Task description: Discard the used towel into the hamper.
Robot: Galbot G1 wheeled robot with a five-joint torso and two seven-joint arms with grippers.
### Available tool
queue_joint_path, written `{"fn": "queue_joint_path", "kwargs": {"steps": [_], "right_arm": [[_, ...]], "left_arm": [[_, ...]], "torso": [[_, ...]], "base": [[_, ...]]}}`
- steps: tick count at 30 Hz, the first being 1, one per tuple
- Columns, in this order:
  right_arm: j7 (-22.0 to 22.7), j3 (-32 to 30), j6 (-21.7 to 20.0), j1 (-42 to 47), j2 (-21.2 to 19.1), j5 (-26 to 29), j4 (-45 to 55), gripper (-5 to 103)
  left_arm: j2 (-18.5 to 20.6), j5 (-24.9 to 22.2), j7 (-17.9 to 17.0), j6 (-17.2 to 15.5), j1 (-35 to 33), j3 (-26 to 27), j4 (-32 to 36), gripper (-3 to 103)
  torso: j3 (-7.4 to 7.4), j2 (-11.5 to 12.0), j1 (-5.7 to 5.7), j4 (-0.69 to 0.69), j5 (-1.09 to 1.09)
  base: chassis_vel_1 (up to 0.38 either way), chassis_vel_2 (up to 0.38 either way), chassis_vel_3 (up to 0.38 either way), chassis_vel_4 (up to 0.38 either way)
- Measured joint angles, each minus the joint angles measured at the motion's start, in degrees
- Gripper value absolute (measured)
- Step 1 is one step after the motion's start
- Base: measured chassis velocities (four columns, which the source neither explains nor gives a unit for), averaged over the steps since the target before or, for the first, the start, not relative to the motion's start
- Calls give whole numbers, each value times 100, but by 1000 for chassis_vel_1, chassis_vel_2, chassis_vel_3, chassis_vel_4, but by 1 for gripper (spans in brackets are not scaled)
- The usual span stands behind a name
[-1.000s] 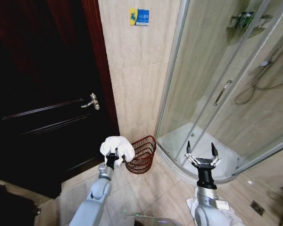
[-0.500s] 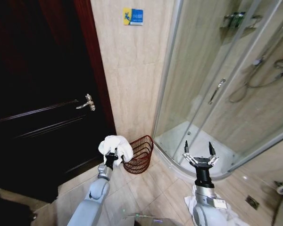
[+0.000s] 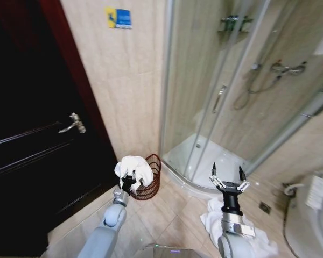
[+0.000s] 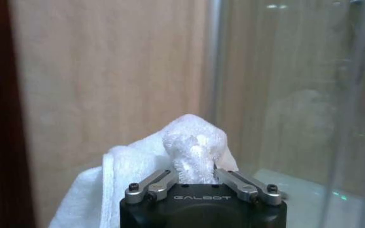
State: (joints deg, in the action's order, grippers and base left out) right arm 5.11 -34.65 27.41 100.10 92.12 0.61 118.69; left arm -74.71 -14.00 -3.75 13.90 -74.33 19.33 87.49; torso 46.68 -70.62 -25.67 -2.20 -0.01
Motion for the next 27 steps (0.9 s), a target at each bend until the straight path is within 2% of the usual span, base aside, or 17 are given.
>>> {"fn": "queue_joint_path", "kwargs": {"steps": [1,7,13,16,24,27], "right_arm": [[8,6,35,72,0,90,-116,100],[90,-15,286,334,4,419,-435,100],[279,63,492,545,13,336,-517,100],[508,106,570,596,10,160,-510,100],[552,81,731,708,7,-92,-451,100],[627,80,795,716,6,-96,-424,100]], "left_arm": [[44,8,-39,107,60,-58,-159,8],[272,13,-201,136,303,-242,-655,8],[419,-47,-215,219,822,-398,-1310,8],[497,-63,-162,324,1322,-605,-1809,8],[416,-40,-62,433,2072,-915,-2693,8],[296,69,11,594,2491,-1016,-3369,8]], "torso": [[0,0,0,2,0],[0,0,0,-1,0],[-1,0,0,-1,0],[0,0,0,-1,1],[0,0,0,-1,0],[0,0,0,-1,0]], "base": [[-86,-107,-112,-76],[-47,-52,-42,-42],[0,0,0,0],[0,0,0,0],[0,0,0,0],[0,0,0,0]]}}
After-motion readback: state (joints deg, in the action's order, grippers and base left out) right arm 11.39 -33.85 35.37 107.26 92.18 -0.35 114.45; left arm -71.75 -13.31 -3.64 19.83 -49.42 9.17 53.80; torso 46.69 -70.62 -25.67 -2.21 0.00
